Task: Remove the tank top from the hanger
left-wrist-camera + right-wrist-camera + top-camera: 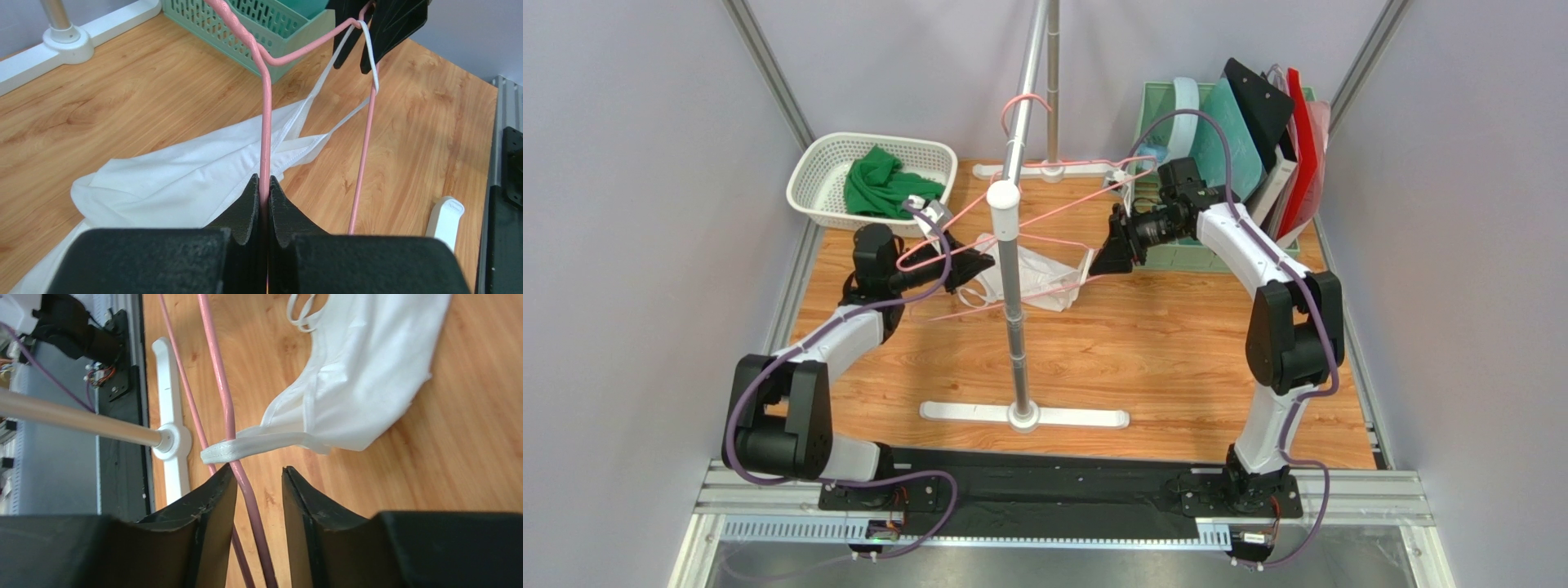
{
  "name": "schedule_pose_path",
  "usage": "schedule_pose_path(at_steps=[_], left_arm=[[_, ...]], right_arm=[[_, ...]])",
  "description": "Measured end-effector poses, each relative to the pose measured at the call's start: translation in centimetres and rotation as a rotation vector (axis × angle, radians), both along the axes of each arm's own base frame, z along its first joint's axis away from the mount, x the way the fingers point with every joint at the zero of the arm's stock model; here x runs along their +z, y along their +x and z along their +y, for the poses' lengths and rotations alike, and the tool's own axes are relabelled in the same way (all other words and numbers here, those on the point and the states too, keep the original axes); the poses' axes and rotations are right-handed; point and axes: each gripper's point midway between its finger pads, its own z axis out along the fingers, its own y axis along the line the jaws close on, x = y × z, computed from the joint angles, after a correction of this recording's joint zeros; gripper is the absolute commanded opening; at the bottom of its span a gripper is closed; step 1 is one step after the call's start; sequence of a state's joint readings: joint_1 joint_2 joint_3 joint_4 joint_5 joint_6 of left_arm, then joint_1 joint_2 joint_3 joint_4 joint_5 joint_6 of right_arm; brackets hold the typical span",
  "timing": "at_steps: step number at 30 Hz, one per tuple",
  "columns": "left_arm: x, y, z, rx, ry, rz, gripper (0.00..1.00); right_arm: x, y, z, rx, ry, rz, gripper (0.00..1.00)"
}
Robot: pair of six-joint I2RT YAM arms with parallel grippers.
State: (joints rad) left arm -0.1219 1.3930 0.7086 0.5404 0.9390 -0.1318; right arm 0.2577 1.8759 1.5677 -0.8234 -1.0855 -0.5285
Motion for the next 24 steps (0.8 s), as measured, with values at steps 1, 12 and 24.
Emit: schedule_pose_path(at_steps=[1,12,24], left_arm=[[0.0,0.2,0.1,0.011,0.002,0.000,0.00],[-0.8,1.8,1.3,0.137,0.020,0.014,0.00],[0.2,3.5,3.3,0.289,0.023,-0.033,0.00]], right_arm=[[0.1,0.5,0.0,-0.019,-0.004,-0.009,0.43],[0.3,3.4,-0.4,-0.269,-0.020,-0.046,0.59],[-1.5,3.6,-4.6,-0.793,0.014,-0.054,0.73]])
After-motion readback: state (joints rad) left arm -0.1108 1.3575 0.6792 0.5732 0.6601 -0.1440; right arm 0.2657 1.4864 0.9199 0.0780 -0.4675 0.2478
